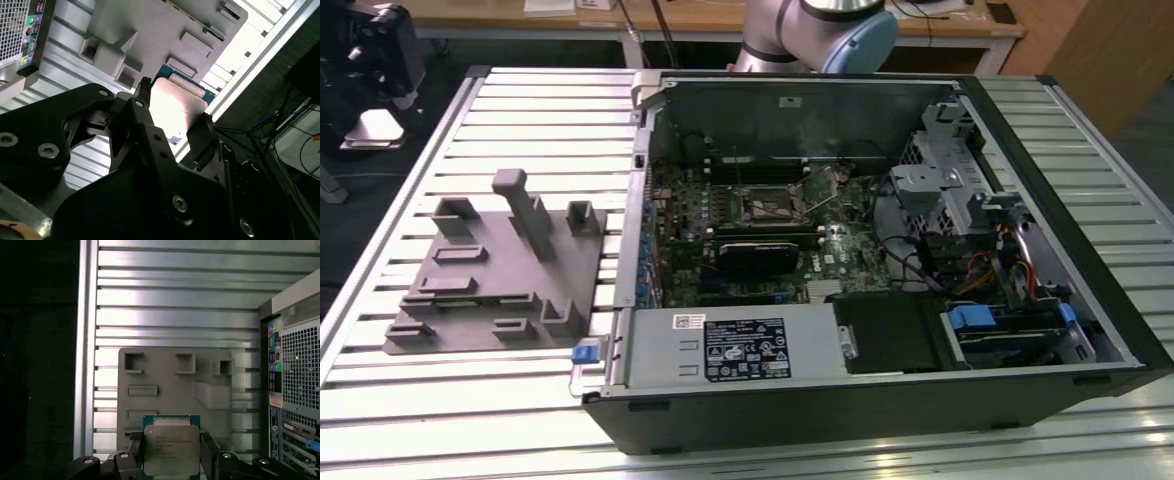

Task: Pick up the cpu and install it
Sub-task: 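Pick up the cpu and move it towards the insertion slot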

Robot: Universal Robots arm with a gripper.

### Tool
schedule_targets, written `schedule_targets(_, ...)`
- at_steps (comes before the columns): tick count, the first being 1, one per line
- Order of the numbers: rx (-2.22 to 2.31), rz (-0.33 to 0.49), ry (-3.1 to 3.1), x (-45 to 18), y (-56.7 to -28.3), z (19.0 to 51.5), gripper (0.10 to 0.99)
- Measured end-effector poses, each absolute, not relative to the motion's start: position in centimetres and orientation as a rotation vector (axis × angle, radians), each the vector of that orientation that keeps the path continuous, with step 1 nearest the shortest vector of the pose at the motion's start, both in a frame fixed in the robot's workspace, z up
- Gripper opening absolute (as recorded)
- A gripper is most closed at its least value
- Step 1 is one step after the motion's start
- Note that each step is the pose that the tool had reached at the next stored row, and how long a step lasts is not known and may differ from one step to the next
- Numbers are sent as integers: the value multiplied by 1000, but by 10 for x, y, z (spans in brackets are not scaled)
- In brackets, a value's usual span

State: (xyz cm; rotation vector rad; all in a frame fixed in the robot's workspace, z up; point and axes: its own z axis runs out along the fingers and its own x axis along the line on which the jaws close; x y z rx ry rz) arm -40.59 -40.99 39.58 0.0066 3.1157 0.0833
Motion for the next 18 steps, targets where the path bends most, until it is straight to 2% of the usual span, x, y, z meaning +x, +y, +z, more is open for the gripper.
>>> schedule_targets(18, 7, 83, 3116, -383, -410, 396, 541)
